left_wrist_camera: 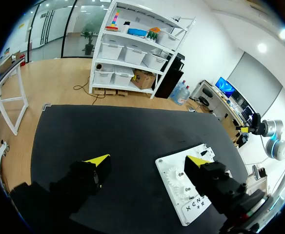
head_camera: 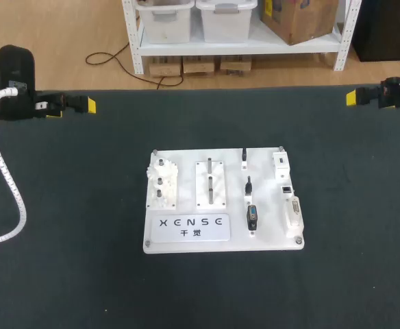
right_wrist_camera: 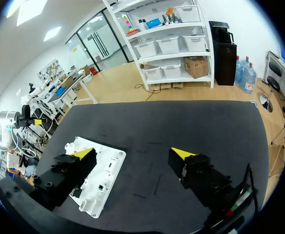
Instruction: Insert the Ethernet cable into its matching sockets.
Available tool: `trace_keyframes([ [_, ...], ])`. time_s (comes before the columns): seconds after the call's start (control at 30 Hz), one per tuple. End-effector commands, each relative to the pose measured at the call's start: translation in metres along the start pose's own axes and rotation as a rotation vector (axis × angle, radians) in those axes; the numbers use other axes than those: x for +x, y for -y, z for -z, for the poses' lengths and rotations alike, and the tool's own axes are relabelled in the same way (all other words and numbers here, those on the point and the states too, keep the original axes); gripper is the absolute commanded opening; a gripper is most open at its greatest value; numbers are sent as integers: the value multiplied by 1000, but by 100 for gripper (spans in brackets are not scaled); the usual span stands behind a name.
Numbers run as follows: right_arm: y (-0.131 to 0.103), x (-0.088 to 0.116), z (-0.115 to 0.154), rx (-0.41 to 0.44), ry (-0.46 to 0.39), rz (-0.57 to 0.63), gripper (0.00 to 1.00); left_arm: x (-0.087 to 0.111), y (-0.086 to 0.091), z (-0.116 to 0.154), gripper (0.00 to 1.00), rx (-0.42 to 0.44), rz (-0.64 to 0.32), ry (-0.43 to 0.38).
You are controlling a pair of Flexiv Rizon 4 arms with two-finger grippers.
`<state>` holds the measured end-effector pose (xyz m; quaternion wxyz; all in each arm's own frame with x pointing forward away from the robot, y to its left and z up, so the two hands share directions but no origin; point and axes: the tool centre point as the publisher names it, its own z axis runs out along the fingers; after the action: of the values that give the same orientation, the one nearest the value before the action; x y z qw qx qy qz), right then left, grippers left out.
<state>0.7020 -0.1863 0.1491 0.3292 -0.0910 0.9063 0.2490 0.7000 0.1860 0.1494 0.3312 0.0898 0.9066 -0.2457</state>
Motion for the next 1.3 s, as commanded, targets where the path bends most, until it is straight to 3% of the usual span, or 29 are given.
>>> trace_keyframes([
  [0.03,0,0,0,2,0,0,100,-1,2,0,100,-9,2,-6],
  [0.43,0,0,0,2,0,0,100,-1,2,0,100,-9,2,-6],
  [0.57,0,0,0,2,0,0,100,-13,12,-13,100,34,-220,-29],
  [0.7,0,0,0,2,0,0,100,-20,28,-25,100,141,-474,24],
  [0.9,0,0,0,2,0,0,100,-15,61,-41,100,291,-774,110],
  [0.97,0,0,0,2,0,0,100,-10,75,-49,100,336,-866,104],
  [1.13,0,0,0,2,0,0,100,9,107,-61,100,437,-1033,115],
  [1.3,0,0,0,2,0,0,100,34,138,-61,100,442,-1124,138],
])
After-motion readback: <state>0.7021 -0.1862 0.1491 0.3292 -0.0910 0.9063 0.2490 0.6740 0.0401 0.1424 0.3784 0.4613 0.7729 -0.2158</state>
